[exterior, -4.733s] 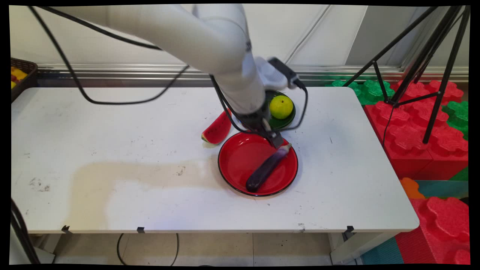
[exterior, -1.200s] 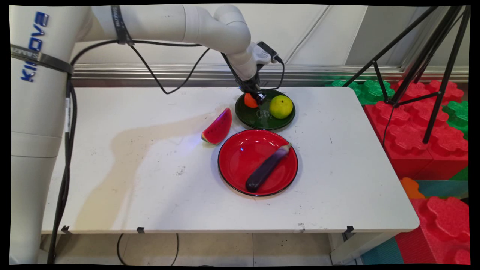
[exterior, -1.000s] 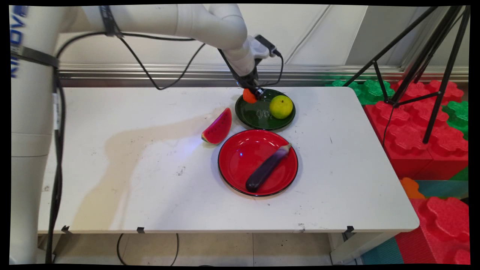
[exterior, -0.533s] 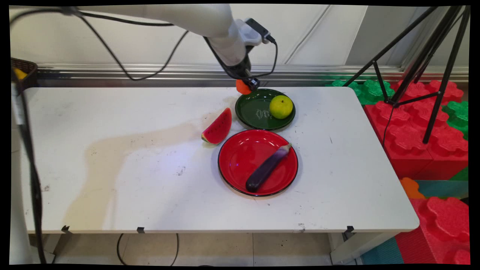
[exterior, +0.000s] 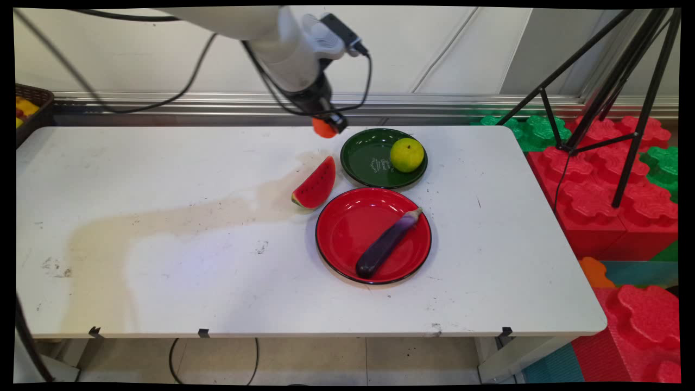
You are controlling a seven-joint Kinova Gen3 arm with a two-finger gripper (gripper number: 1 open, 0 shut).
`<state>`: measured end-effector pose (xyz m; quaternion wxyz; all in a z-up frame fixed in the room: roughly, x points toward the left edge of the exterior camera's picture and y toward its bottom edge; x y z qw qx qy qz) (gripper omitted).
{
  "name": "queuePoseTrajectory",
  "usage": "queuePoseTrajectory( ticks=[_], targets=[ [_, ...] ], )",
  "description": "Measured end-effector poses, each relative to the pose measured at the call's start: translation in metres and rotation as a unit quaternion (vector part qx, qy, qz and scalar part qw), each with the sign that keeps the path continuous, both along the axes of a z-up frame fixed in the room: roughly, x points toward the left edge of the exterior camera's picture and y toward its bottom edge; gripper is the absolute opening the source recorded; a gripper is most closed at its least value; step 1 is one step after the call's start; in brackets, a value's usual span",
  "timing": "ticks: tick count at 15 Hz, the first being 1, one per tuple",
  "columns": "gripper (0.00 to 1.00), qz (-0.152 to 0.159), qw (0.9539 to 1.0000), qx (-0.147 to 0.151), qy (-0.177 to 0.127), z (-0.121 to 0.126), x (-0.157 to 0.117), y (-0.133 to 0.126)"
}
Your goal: Place the picked object on the table
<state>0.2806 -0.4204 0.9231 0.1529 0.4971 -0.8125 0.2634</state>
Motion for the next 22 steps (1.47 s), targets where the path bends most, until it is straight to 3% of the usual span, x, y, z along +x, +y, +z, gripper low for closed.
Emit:
queuePoseTrajectory(
  ticks=[5,12,18,22],
  targets=[
    [0.0,-0.008,0.9997,0.017,-0.016,0.008,0.021,0.057],
    [0.0,-0.036,0.997,0.058,-0.037,0.0,0.035,0.119],
    [0.0,-0.04,0.9945,0.083,-0.05,-0.016,0.039,0.149],
    [0.0,-0.031,0.9937,0.09,-0.059,-0.03,0.045,0.152]
  ],
)
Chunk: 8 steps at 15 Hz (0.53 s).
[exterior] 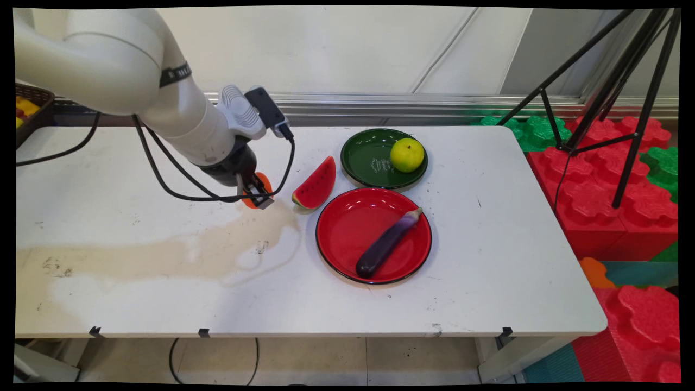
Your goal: Place the picked object on the table
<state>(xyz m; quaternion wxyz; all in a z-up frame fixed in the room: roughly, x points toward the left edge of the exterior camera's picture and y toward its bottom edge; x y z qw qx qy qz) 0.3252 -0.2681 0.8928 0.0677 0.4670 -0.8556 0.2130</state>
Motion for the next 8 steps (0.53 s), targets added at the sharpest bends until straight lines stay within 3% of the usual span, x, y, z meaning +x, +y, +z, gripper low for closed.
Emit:
queuePoseTrajectory(
  ticks=[4,8],
  targets=[
    [0.0,0.013,0.9998,-0.005,-0.014,-0.018,0.014,-0.015],
    [0.0,0.007,0.9997,-0.005,-0.021,-0.033,0.024,-0.035]
  ],
)
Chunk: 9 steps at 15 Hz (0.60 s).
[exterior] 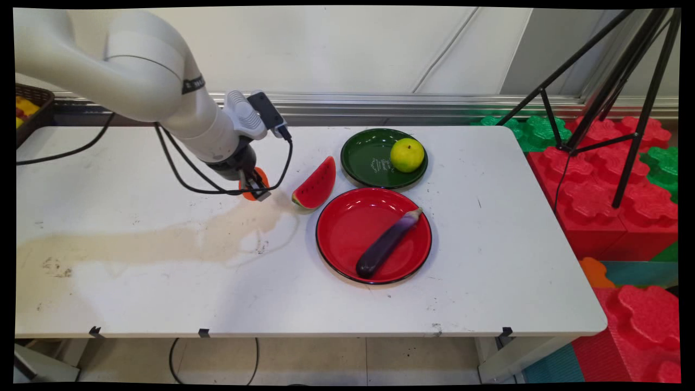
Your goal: Place the picked object on the table
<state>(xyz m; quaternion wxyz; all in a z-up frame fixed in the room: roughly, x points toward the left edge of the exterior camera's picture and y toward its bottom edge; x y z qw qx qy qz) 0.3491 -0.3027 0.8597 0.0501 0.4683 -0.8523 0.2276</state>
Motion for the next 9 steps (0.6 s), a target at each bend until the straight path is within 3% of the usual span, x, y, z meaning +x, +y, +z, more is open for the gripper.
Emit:
queuePoseTrajectory(
  ticks=[9],
  targets=[
    [0.0,-0.021,0.9997,0.009,-0.002,-0.034,0.007,-0.041]
  ],
)
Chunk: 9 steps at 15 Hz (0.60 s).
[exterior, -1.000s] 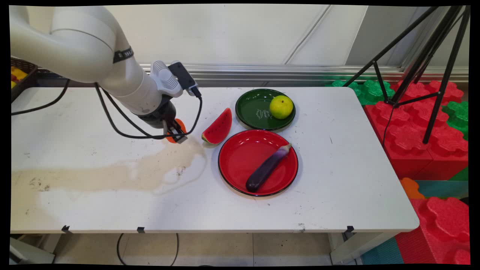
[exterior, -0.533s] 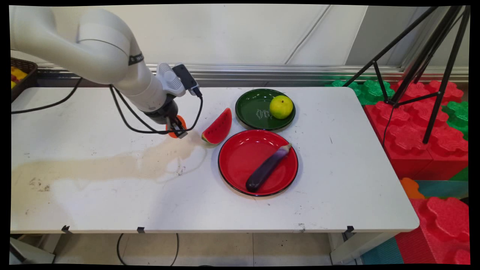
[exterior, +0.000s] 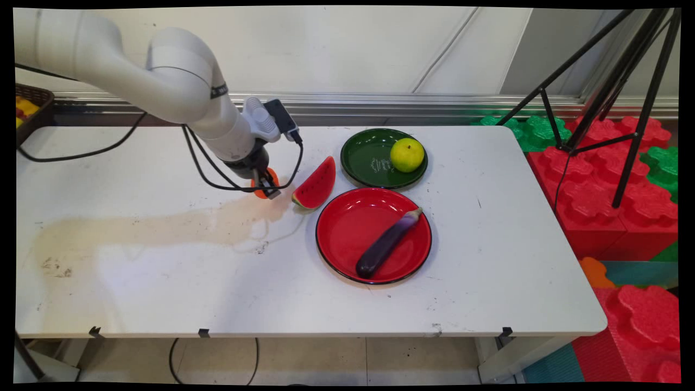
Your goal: Place the picked object on the table
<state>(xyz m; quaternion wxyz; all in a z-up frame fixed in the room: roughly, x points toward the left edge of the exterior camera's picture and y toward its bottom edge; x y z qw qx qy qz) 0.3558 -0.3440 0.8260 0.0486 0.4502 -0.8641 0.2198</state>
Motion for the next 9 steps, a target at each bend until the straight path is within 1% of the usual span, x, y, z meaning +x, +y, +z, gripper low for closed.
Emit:
queuePoseTrajectory(
  ticks=[5,9],
  targets=[
    [0.0,-0.014,0.9998,0.012,-0.001,-0.017,0.006,-0.019],
    [0.0,-0.028,0.9993,0.025,-0.004,-0.023,0.011,-0.027]
  ],
)
